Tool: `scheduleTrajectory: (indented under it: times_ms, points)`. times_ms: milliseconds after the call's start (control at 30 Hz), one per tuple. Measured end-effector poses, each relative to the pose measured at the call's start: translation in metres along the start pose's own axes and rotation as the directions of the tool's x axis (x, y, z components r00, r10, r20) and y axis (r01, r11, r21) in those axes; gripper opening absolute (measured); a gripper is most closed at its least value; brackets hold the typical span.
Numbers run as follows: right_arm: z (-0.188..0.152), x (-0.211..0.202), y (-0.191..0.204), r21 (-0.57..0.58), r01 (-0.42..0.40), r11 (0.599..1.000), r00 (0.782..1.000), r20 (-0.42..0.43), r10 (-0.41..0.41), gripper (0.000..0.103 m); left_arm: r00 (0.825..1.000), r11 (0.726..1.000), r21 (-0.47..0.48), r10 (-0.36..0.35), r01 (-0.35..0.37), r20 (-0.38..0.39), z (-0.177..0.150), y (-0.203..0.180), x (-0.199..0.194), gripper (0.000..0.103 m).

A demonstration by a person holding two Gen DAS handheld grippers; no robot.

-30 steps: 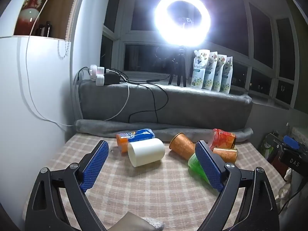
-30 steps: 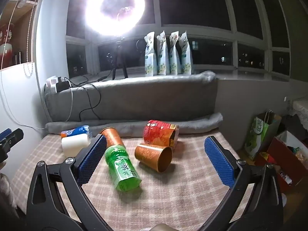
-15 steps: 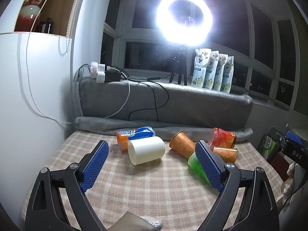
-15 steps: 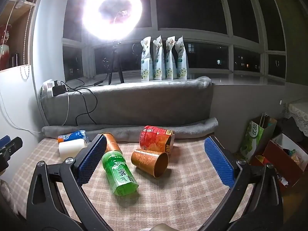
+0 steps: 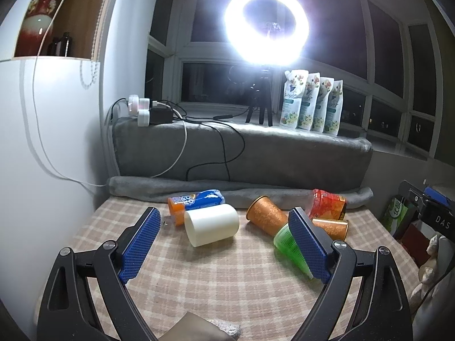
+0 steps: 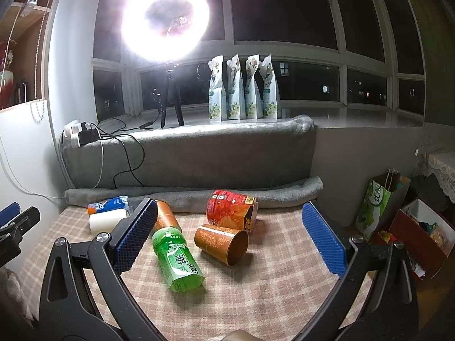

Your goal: Flip cup upright

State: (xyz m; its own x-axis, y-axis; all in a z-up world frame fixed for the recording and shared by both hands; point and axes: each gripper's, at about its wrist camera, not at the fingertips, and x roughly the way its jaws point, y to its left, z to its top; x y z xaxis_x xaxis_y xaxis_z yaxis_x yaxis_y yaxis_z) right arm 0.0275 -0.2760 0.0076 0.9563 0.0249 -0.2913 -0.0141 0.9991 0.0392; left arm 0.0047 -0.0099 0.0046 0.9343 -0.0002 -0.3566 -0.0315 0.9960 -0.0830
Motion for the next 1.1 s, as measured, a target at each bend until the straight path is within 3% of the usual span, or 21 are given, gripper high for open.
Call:
scheduleTrajectory:
  times_ms: [1100]
  points:
    - [0.015,-0.020,0.005,-0.005,0.002,1.000,0.999,0.053,-0.002,0.103,0.999,1.000,0.008,-0.006,0.006,0.039,0.013,-0.005,-0.019,0.092]
